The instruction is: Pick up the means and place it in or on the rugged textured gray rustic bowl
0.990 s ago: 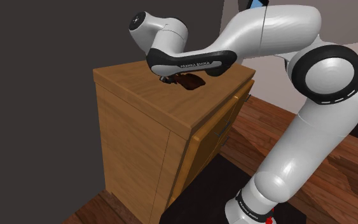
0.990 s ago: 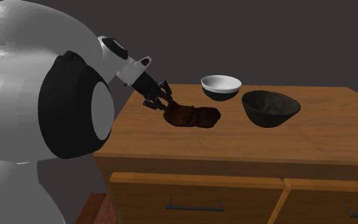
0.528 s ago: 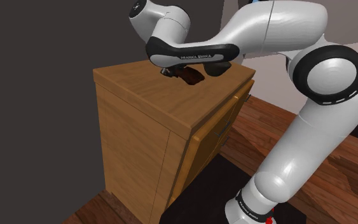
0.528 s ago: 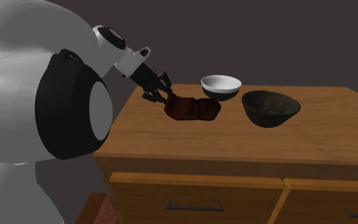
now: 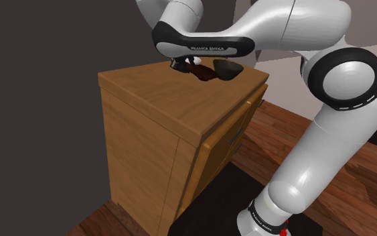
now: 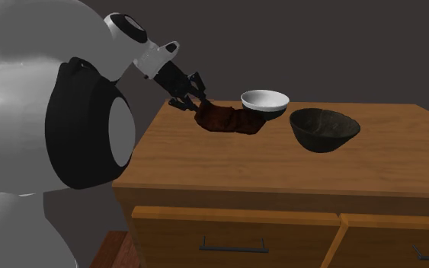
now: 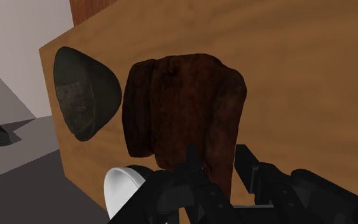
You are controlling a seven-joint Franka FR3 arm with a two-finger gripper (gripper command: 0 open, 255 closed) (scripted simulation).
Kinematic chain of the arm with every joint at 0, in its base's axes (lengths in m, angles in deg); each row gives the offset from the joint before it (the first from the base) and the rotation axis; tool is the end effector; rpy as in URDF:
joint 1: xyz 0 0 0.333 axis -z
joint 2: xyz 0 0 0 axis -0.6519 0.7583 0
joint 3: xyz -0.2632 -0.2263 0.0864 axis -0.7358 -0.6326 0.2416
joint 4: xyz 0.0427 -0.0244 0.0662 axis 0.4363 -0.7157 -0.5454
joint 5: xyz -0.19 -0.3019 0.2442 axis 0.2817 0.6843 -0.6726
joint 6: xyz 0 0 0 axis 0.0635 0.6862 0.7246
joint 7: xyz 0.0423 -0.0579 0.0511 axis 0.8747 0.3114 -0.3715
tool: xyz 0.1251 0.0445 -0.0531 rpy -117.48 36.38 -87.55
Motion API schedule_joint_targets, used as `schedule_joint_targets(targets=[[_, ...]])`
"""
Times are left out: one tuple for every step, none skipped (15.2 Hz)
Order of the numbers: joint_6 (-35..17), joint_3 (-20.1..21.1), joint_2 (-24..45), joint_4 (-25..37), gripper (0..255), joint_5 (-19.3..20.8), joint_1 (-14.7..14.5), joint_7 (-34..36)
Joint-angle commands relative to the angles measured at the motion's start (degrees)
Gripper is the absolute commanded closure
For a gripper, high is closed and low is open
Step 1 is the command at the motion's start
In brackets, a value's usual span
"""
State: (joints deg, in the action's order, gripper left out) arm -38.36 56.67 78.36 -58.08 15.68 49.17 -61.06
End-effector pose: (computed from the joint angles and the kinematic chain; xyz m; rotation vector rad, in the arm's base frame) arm 0.5949 0.0297 0.6042 2.3114 -0.0654 -0.0018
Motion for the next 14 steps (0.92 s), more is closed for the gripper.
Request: schedule_joint_targets(targets=[[1.1,0.0,0.0,1.6,255,0.2,0.0,-1.1],[1.7,0.1,0.1,2.4,255,0.3,-0.1,-1.5],[2.3,0.1,0.2,3.3,255,0.4,-0.2,-2.0],[2.9,0.2,0.4,4.1,255,0.5,-0.2,-2.5],[3.5,0.2,0.5,5.0,255,0.6,-0.3,-2.9],[4.1,0.3,0.7,5.9,255,0.8,-0.4,-3.4],[4.7,0.3,0.9,6.8,255,0.9,-0.5,-3.9],[5.3,0.4,1.1,7.8,255,1.1,-0.6,-4.3],[5.9,0.4,1.3,8.8,255,1.3,-0.7,-4.8],[6.5,0.5,1.6,9.8,255,1.5,-0.8,-5.3],[7.2,0.5,1.8,10.8,255,1.7,-0.9,-5.8],[7.8,0.6,2.1,11.8,255,2.0,-1.0,-6.3],[8.5,0.7,2.4,12.9,255,2.2,-1.1,-6.8],[9.1,0.7,2.7,14.0,255,2.5,-1.3,-7.3]])
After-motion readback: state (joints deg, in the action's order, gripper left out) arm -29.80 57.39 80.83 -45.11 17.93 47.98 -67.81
